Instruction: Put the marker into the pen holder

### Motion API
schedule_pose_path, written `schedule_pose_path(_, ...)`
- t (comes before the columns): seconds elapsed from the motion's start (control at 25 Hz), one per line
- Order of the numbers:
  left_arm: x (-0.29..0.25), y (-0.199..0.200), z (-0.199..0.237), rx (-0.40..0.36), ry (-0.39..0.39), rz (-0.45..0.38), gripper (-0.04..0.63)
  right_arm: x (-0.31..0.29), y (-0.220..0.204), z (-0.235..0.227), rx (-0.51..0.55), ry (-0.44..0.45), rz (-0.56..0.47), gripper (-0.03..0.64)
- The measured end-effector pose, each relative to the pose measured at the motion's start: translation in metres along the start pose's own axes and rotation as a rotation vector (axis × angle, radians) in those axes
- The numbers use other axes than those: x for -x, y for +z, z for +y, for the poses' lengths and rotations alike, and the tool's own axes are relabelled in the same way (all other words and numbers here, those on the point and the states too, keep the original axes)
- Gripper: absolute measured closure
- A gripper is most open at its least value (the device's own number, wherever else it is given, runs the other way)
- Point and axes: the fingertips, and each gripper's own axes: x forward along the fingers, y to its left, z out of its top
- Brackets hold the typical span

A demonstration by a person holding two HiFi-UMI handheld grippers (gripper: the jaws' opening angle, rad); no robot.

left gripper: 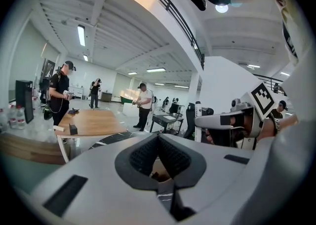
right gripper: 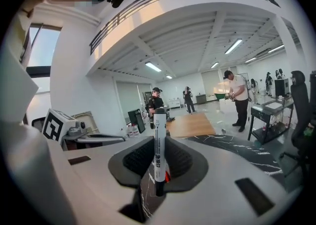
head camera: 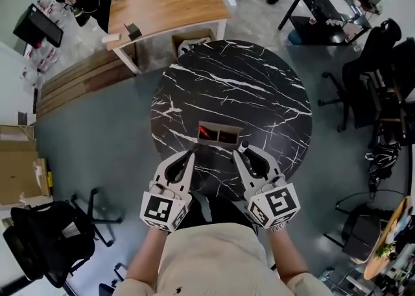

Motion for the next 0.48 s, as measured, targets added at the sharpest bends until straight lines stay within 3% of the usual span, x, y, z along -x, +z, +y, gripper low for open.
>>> schedule_pose_path(0.24, -0.017, -0.014, 0.006, 0.017, -0.005, 0.054, 0.588, -0.021, -0.011, -0.023, 0.0, -0.056, -0.019, 0.538)
schedule_pose_path(0.48, -0.05, -0.028, 0.012, 0.028, -0.087, 0.081, 0.588, -0.054, -0.036, -0.053, -0.009, -0.141, 0.007, 0.538)
